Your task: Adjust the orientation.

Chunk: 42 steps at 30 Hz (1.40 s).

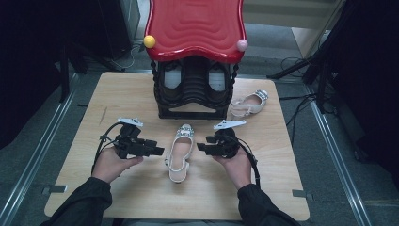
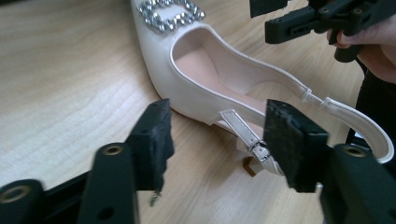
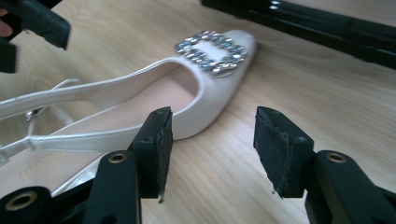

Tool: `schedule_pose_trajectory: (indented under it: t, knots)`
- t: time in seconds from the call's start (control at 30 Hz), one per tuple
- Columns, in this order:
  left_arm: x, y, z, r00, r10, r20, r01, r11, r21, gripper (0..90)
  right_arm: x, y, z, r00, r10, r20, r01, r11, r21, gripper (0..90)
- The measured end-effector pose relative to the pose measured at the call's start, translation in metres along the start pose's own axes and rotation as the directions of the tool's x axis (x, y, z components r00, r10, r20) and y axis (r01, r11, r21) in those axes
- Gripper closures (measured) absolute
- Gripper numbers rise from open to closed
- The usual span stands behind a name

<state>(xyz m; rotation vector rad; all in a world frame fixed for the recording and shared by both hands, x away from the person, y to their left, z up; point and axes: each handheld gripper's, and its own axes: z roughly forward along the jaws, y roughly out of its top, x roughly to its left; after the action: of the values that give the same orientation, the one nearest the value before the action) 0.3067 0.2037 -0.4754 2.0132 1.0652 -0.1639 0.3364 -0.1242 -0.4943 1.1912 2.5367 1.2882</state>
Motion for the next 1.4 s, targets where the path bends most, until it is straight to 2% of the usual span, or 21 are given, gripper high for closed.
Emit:
schedule_pose_trajectory:
  t: [0.13,0.3,0.63,0.77,0.97,1.13,1.2,1.4]
  knots:
    - [0.003,-0.002,-0.001,0.9997,0.003,-0.025,-0.003,0.9999,0.016,37.5,-0.010,0.002,-0.007,0.9996,0.027,0.013,-0.027,0.999,-0.019,48.8]
    - [0.005,-0.003,0.000,0.9995,0.001,-0.030,0.000,0.9997,0.024,35.9,-0.023,0.004,-0.014,0.9985,0.039,0.038,-0.038,0.999,-0.029,49.8]
    - [0.008,-0.004,0.001,0.9993,0.003,-0.038,-0.001,0.9996,0.029,35.2,-0.049,0.010,-0.025,0.9921,0.078,0.099,-0.074,0.996,-0.043,59.0]
    - [0.008,-0.005,0.000,0.9994,0.000,-0.035,0.001,0.9996,0.027,34.6,-0.060,0.013,-0.027,0.9863,0.099,0.132,-0.092,0.994,-0.058,62.4]
    - [0.008,-0.007,-0.002,0.9991,-0.005,-0.042,0.006,0.9997,0.024,34.5,-0.076,0.017,-0.025,0.9783,0.115,0.173,-0.106,0.993,-0.055,75.4]
    - [0.009,-0.009,-0.005,0.9990,-0.017,-0.042,0.018,0.9997,0.013,34.4,-0.087,0.023,-0.022,0.9710,0.131,0.200,-0.117,0.990,-0.082,88.6]
    - [0.009,-0.010,-0.006,0.9988,-0.018,-0.046,0.019,0.9997,0.017,34.4,-0.091,0.026,-0.020,0.9674,0.151,0.203,-0.140,0.988,-0.069,89.5]
    - [0.009,-0.014,-0.007,0.9984,-0.024,-0.052,0.025,0.9996,0.016,34.4,-0.098,0.033,-0.014,0.9619,0.157,0.224,-0.143,0.987,-0.080,90.0]
